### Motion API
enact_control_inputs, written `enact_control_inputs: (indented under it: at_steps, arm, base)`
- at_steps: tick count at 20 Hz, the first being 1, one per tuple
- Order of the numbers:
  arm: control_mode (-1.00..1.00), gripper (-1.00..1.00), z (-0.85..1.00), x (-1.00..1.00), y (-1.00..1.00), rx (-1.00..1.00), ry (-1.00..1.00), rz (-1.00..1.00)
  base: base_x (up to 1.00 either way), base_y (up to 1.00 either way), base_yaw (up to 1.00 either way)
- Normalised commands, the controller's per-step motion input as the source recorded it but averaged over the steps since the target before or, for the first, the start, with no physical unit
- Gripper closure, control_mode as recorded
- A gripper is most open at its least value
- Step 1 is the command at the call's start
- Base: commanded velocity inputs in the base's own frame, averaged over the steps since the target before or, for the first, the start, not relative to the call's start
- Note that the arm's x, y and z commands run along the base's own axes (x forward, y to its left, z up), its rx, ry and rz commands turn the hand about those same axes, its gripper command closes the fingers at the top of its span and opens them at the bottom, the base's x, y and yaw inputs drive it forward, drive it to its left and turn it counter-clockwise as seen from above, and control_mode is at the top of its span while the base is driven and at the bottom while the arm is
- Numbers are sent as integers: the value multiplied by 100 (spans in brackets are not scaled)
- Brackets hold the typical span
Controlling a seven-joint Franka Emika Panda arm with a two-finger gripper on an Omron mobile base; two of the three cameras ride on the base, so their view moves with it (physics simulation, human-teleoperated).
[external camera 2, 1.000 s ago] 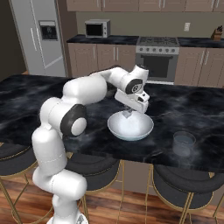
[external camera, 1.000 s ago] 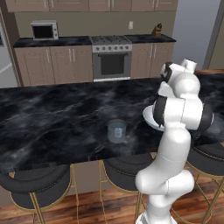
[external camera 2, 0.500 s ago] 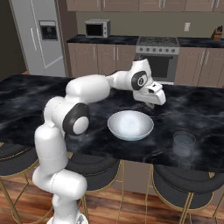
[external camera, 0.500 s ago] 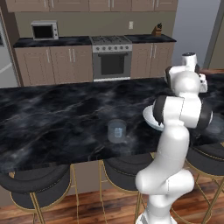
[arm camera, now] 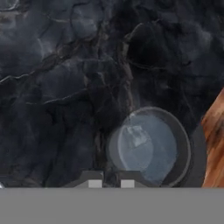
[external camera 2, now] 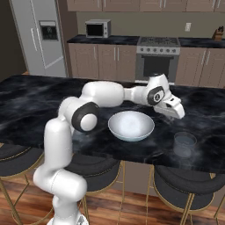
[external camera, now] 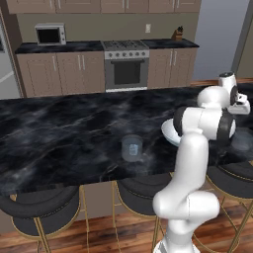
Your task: There are four ice cubes in the ice bowl. Place two ice cubes in each glass of water.
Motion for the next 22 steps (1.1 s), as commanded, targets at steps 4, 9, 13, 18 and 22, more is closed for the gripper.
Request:
enact_control_inputs:
  at_steps: [4, 9, 13, 18, 22]
  arm:
    - [-100, 100, 0, 0, -64, 9, -2, -7]
    - [-100, 100, -20, 0, -50, 6, -1, 0]
    - [-100, 100, -42, 0, -48, 7, 0, 0]
    - [-100, 100, -34, 0, -15, 11, 0, 0]
    - [-100, 100, -15, 3, 0, 10, 0, 0]
  base:
    - [0, 0, 0]
    - [0, 0, 0]
    - [0, 0, 0]
    - [0, 0, 0]
    - [0, 0, 0]
